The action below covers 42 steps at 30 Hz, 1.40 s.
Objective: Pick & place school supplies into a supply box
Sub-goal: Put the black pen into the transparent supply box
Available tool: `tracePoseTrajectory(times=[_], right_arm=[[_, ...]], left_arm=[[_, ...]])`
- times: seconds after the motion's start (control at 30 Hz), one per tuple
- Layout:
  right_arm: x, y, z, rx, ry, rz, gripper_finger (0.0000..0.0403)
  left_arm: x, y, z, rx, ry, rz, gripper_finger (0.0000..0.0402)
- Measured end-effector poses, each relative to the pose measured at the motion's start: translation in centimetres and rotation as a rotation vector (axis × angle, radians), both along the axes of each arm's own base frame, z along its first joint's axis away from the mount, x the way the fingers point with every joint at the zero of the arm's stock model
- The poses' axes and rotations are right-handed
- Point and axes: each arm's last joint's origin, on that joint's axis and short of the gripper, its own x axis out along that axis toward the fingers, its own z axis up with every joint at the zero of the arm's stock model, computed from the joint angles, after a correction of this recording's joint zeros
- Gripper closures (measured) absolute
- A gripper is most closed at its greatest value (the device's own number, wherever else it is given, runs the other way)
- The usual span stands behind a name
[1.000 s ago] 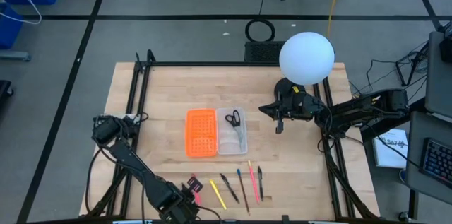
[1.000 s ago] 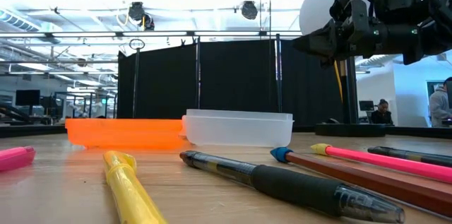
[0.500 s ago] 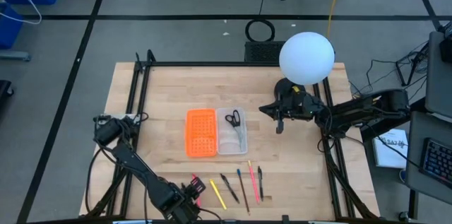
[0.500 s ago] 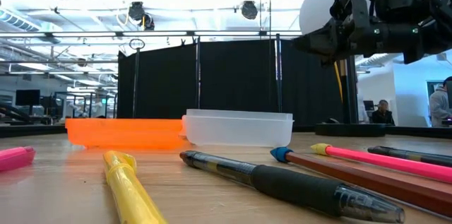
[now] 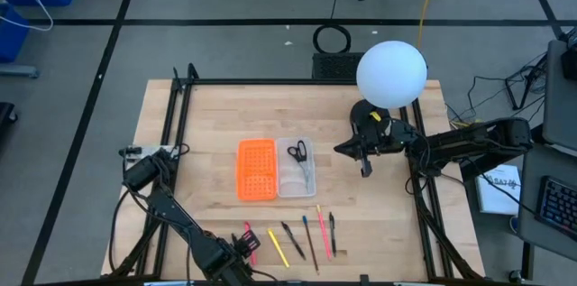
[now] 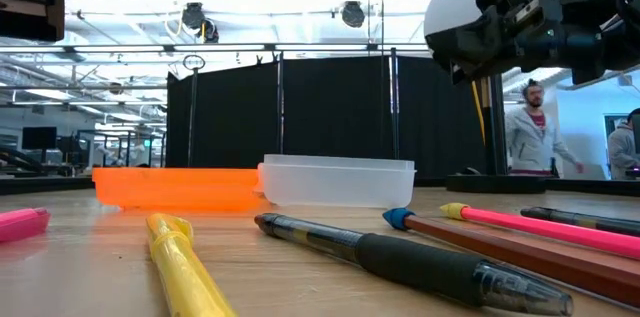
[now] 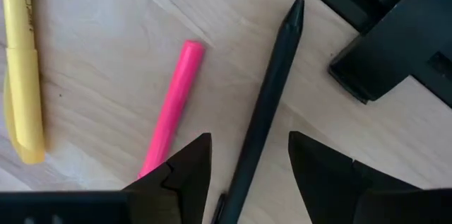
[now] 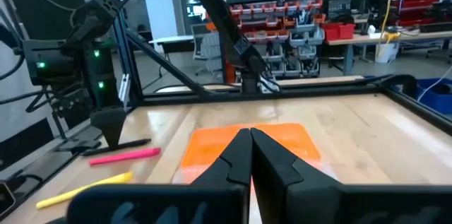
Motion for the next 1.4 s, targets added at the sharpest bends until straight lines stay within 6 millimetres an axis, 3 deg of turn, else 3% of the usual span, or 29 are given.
tracePoseTrajectory(times=[0.17,0.57,0.67,0.97,1.23,1.4], right_arm=[[0.0,0.0,0.0,-0.023,-0.001,-0.001,0.0403],[0.0,0.0,0.0,-0.023,-0.001,-0.001,0.0403],[0.0,0.0,0.0,-0.023,-0.001,-0.001,0.0403],[0.0,0.0,0.0,-0.017,0.0,-0.001,0.0403],[0.0,0.0,0.0,0.01,0.003,0.0,0.0403],[0.0,0.0,0.0,0.011,0.004,0.0,0.0403]], left_arm=[[0.1,0.1,-0.1,0.007,-0.008,-0.023,0.0206],[-0.2,1.6,-2.9,-0.082,0.024,-0.022,0.0208],[-0.2,1.5,-2.9,-0.095,0.027,-0.08,0.023],[-0.2,1.4,-3.0,-0.118,0.034,-0.092,0.037],[-0.5,1.2,-2.9,-0.087,0.015,-0.127,0.0368],[-0.8,1.5,-1.4,-0.019,-0.006,-0.151,0.0367]])
